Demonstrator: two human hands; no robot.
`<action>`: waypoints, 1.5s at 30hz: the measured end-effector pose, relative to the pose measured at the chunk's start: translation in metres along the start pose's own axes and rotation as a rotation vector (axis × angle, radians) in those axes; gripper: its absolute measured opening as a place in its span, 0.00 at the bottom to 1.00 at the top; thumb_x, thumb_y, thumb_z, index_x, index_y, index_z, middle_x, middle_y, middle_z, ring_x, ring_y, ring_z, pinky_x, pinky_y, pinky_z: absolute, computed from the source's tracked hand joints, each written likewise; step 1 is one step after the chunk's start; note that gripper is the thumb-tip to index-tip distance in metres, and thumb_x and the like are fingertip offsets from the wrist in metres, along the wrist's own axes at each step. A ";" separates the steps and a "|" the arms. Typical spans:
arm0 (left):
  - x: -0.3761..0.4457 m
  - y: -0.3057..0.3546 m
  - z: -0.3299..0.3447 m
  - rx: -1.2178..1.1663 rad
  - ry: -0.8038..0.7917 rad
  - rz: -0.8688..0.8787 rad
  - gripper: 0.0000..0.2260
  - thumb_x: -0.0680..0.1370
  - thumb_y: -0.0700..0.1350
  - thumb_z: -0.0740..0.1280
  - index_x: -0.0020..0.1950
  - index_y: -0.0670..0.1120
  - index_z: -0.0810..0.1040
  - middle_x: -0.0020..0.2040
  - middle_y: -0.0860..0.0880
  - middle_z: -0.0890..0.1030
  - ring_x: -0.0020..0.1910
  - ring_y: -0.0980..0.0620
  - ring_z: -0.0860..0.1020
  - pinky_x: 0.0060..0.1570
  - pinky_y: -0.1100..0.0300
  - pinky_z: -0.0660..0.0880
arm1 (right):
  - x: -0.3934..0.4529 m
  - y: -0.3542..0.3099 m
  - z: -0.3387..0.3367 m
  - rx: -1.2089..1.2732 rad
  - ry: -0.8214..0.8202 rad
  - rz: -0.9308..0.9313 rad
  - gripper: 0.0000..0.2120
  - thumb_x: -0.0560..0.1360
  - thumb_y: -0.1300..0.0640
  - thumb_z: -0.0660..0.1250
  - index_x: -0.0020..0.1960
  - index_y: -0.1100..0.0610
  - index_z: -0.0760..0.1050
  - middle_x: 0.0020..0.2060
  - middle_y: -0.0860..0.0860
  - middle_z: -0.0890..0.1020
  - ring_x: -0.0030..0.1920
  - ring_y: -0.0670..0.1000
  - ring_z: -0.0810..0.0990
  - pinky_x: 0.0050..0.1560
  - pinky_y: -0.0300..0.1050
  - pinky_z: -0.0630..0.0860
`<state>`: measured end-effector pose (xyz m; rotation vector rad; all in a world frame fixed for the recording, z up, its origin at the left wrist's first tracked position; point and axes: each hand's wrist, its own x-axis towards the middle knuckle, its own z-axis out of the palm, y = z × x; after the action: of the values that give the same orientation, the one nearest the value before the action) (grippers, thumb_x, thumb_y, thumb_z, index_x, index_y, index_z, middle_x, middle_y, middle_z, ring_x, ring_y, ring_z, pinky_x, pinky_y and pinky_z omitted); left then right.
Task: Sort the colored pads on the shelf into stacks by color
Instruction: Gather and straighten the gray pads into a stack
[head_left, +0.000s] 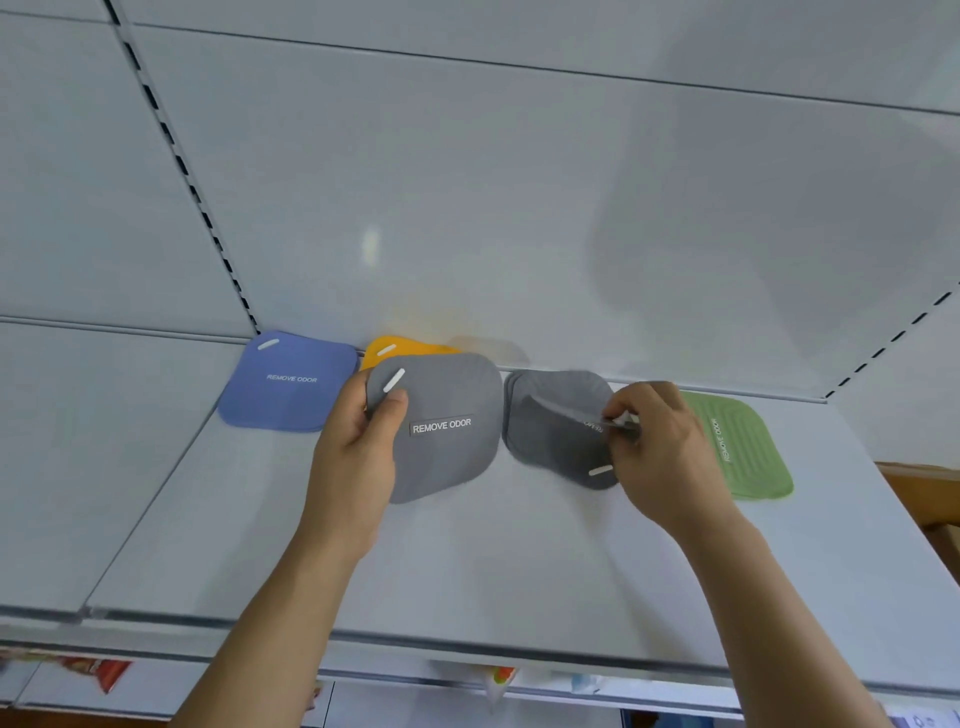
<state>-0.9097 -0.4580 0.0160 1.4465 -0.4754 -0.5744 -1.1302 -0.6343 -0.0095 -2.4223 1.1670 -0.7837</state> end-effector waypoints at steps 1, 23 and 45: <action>0.001 0.001 0.000 -0.020 0.002 -0.016 0.09 0.81 0.51 0.67 0.58 0.61 0.82 0.57 0.58 0.85 0.62 0.50 0.81 0.70 0.37 0.74 | -0.002 -0.003 -0.008 0.042 0.020 0.003 0.14 0.75 0.67 0.70 0.50 0.48 0.75 0.43 0.46 0.80 0.42 0.56 0.80 0.41 0.48 0.74; -0.012 0.005 0.035 0.062 -0.315 0.070 0.11 0.81 0.40 0.71 0.61 0.53 0.81 0.55 0.54 0.87 0.55 0.51 0.85 0.56 0.46 0.82 | -0.023 -0.067 -0.024 0.512 -0.021 0.171 0.24 0.72 0.56 0.81 0.61 0.44 0.74 0.41 0.40 0.83 0.39 0.45 0.79 0.42 0.35 0.74; -0.012 0.017 0.025 -0.121 -0.525 -0.188 0.13 0.85 0.50 0.63 0.64 0.52 0.84 0.64 0.46 0.85 0.69 0.42 0.79 0.75 0.37 0.68 | 0.014 -0.112 -0.059 0.131 -0.280 -0.358 0.21 0.75 0.59 0.73 0.64 0.43 0.77 0.51 0.40 0.85 0.48 0.42 0.81 0.49 0.39 0.76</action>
<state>-0.9330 -0.4694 0.0355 1.2240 -0.7052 -1.1271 -1.0912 -0.5818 0.0999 -2.5575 0.5689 -0.5685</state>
